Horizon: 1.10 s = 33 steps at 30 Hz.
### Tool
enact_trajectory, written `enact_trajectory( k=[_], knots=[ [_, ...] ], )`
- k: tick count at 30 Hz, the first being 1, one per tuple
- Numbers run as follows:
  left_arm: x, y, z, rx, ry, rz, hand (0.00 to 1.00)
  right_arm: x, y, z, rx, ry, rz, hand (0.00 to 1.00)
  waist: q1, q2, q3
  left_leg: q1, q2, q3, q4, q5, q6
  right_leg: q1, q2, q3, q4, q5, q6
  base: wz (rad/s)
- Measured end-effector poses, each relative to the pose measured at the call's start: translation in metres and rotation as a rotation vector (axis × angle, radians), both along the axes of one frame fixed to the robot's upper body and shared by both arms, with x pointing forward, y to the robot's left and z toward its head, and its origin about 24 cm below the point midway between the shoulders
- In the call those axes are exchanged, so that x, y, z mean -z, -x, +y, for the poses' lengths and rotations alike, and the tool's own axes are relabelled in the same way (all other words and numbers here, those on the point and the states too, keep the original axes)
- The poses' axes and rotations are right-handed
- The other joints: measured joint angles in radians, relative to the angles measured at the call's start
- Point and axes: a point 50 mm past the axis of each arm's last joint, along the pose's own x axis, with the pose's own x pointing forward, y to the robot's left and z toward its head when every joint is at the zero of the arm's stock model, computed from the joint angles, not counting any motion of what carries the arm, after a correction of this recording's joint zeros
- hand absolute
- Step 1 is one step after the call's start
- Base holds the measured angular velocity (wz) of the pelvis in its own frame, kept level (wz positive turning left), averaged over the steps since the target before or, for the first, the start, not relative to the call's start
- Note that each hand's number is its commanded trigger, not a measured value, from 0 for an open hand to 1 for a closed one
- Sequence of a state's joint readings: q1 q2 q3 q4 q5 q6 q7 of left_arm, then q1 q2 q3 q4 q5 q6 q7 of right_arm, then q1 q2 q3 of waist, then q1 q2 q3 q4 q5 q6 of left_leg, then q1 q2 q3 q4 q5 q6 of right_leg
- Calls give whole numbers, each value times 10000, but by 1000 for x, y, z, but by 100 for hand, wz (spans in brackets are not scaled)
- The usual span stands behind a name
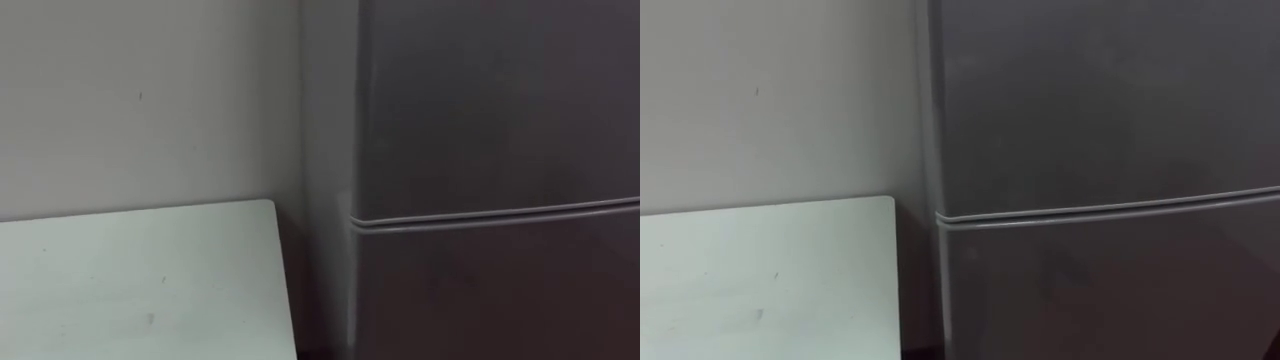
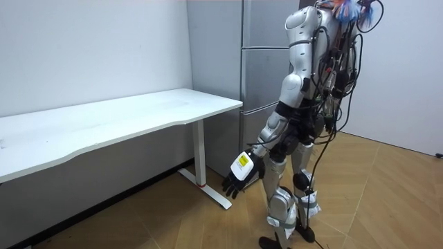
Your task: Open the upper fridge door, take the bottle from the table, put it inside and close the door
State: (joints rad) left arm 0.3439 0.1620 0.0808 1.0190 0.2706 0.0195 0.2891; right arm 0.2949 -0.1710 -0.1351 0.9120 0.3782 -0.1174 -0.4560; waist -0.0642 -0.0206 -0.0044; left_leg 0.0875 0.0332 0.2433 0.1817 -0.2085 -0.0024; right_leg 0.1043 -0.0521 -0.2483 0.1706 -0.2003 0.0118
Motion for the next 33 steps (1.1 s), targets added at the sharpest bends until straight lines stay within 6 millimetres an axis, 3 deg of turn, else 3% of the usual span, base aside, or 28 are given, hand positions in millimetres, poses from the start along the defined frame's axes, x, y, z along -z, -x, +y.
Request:
enact_trajectory(
  k=[11,17,33],
  knots=[
    [2,-3,-4,72,256,26,0,22,6,33,-3232,-2450,1517,0,376,8,12,-94,-2,-110,73,-8,5,11,-4,-45,-17,-4,1,3],
    [4,-12,-12,322,424,12,0,26,-4,47,-4754,-3150,1610,0,490,8,14,-139,-10,-120,61,-8,5,-45,-3,-40,-20,-2,1,0],
    [4,-33,-12,1264,169,-208,0,27,-15,52,-5285,-3965,1320,0,486,-6,22,-227,-40,-270,72,-7,5,-69,-17,-155,-40,-2,6,2]
  ],
)
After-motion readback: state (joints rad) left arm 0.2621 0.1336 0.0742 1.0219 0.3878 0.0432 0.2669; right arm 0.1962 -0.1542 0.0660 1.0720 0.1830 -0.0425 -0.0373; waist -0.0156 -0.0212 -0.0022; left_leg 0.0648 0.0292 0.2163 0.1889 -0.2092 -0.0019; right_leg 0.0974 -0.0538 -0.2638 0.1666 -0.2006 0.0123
